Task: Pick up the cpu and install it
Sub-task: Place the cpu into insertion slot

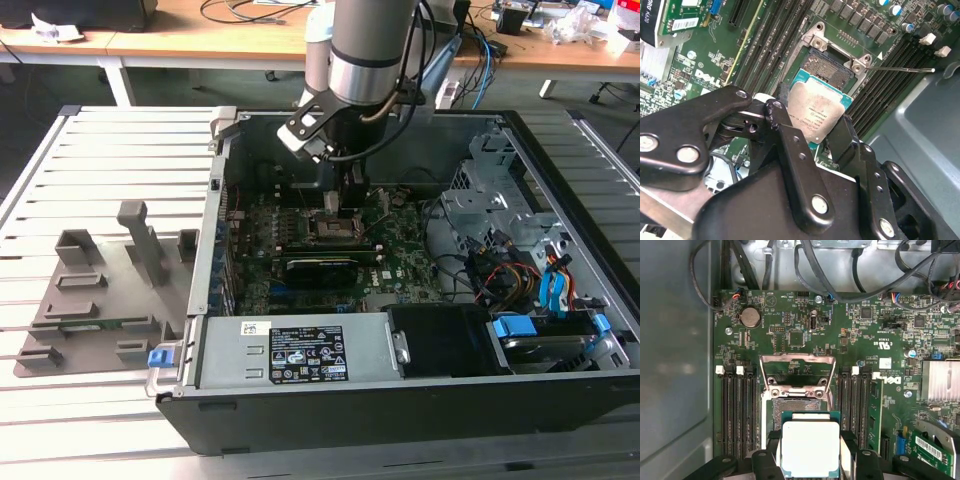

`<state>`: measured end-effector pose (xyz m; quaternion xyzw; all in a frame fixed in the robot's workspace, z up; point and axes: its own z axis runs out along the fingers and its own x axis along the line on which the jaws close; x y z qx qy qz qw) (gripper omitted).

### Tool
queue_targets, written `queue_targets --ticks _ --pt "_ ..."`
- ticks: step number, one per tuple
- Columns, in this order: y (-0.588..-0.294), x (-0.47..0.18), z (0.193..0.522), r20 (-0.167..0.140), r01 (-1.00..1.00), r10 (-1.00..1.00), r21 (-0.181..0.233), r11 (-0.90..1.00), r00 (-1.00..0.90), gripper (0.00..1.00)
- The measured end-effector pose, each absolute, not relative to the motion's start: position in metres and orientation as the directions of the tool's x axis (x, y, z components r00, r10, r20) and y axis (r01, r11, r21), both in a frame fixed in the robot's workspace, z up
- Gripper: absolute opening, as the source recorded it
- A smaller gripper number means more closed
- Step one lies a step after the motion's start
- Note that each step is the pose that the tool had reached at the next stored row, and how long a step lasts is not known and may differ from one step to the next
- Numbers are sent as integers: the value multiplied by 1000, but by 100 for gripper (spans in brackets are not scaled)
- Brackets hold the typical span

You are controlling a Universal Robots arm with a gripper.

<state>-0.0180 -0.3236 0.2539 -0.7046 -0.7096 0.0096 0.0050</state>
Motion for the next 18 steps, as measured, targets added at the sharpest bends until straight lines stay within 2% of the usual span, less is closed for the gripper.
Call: queue_targets --ticks 18 --pt "-323 -19 230 -7 1000 1000 -21 18 -18 55"
